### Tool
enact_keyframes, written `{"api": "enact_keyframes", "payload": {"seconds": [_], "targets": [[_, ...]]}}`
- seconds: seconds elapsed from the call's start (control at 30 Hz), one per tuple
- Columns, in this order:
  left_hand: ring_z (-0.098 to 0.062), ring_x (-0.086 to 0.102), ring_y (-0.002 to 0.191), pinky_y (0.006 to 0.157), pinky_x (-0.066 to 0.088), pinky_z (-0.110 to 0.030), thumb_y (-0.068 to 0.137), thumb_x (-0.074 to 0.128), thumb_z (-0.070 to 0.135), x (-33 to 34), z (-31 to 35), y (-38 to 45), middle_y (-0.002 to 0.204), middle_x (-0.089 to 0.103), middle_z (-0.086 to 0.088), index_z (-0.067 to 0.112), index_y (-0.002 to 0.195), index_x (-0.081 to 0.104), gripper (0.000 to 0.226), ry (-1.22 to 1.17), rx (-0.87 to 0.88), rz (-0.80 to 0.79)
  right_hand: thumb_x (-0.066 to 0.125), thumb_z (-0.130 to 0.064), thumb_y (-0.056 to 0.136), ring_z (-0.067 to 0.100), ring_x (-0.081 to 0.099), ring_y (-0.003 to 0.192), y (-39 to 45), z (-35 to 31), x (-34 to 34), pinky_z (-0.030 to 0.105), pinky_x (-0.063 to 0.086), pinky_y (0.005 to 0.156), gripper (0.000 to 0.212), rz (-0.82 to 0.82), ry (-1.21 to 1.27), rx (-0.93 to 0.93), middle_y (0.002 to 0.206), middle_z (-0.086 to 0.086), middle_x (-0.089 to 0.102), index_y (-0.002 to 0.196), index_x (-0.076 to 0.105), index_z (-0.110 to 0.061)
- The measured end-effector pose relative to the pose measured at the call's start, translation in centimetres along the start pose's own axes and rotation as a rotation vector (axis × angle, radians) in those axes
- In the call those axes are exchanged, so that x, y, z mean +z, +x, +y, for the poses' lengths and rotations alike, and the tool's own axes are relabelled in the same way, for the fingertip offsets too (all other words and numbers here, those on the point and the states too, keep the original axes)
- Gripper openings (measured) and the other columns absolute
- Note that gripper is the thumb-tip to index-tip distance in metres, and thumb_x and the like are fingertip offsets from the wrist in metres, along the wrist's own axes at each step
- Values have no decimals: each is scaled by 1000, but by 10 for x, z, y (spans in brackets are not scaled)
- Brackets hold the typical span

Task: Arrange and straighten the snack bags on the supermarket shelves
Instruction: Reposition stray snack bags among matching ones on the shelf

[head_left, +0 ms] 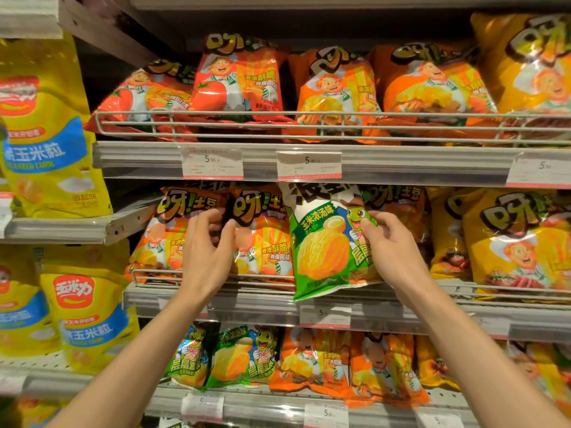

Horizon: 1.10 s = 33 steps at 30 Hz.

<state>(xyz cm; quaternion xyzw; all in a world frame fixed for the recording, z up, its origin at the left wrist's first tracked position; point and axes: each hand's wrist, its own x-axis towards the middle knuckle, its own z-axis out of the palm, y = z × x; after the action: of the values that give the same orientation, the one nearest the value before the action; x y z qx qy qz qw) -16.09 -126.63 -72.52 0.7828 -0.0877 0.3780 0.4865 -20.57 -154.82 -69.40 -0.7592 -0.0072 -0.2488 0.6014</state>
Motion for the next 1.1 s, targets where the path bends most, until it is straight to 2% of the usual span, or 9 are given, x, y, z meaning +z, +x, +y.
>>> {"api": "enact_keyframes", "payload": {"seconds": [0.07,0.13,0.23,0.33,0.5,0.6,0.7,0.9,1.1], "targets": [[-14,65,104,89,55,-36,103,52,44,-3,7,-7,113,67,4,28,117,64,24,-105,-43,-96,56,-42,100,15,73,99,-3,-5,11,47,60,89,30,-12,-10,-20,119,1,71,127,54,-30],[-14,70,97,86,56,-40,96,48,63,-4,17,-8,105,72,7,33,112,68,40,-235,-147,-270,58,-54,91,17,69,112,-6,-10,25,48,57,95,41,-44,-12,-38,125,1,69,126,55,-32],[-9,67,103,99,52,-42,87,47,78,-6,24,-5,113,69,12,36,123,64,58,-339,-258,-379,61,-55,92,15,68,107,-13,-19,48,42,56,92,38,-80,-40,-89,119,-1,70,123,55,-34],[0,67,102,87,51,-20,85,61,70,-15,31,-3,121,64,15,33,130,53,59,-344,-297,-356,63,-50,95,9,69,97,-18,-32,64,31,54,83,38,-123,-31,-128,107,-3,72,126,56,-28],[-13,72,101,87,59,-33,84,71,55,-36,24,3,119,67,6,29,135,50,61,-343,-340,-241,50,-48,103,14,70,99,-14,-36,73,39,57,92,37,-169,27,-90,111,-5,71,127,58,-21],[-13,71,101,85,59,-32,87,69,60,-53,14,9,123,66,5,27,142,48,68,-266,-343,-191,52,-42,103,19,70,104,-2,-25,74,41,55,94,35,-103,-200,-108,114,-1,72,127,61,-18],[-14,71,100,84,58,-33,87,67,61,-66,6,15,127,63,0,25,150,44,76,-216,-344,-142,55,-48,100,19,67,109,-2,-13,86,38,52,99,49,-158,-439,-131,124,1,70,135,60,-14],[-13,70,99,77,58,-30,85,68,61,-80,-7,18,134,57,1,26,153,41,81,-145,-346,-113,56,-64,93,20,65,111,-7,4,108,39,54,93,70,-148,-532,-155,125,-1,68,143,51,-16],[-14,73,98,74,59,-29,87,69,57,-82,-15,14,131,65,-3,25,152,43,77,-202,-395,-99,71,-51,89,7,65,76,4,6,109,30,50,75,59,-70,-299,-115,69,-11,67,131,59,-12]]}}
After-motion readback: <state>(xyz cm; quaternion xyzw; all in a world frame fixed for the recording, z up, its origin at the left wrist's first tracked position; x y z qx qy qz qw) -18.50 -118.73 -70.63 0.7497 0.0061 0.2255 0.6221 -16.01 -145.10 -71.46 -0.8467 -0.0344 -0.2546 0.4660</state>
